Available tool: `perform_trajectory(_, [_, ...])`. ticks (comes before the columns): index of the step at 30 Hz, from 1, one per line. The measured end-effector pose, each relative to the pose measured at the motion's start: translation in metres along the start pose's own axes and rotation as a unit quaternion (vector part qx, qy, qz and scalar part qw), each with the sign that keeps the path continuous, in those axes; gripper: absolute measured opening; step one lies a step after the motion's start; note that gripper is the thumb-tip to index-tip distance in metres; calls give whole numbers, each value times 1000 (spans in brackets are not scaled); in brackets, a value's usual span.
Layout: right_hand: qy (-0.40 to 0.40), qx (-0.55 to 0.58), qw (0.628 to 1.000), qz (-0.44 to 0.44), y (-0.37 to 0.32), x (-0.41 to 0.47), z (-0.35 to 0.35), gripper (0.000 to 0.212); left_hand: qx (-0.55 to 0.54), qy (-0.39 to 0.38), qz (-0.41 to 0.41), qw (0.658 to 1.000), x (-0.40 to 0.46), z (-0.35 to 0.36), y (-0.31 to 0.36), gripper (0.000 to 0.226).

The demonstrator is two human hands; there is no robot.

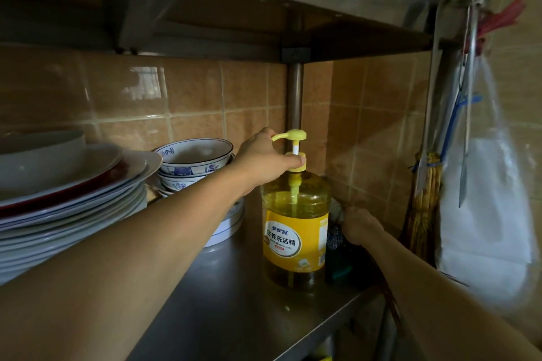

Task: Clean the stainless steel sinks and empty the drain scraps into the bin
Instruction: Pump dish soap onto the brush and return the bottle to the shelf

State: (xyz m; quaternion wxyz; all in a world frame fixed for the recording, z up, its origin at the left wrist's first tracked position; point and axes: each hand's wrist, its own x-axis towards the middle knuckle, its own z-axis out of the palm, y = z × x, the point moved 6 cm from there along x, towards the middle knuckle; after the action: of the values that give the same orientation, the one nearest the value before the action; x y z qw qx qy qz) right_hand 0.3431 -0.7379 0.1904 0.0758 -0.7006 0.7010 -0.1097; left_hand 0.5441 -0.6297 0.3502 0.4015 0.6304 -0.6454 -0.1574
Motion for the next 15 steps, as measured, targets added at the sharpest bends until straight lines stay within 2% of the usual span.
perform_trajectory(5, [-22, 5, 999, -43, -1, 3, -1, 37, 9, 4, -19, 1000, -1, 1, -4, 82])
perform_trajectory(11, [7, 3, 1000, -7, 3, 11, -9, 35, -2, 1, -21, 1000, 0, 4, -8, 75])
perform_trajectory(15, [-1, -24, 1000, -19, -3, 21, -2, 37, -14, 0, -13, 1000, 1, 6, -9, 66])
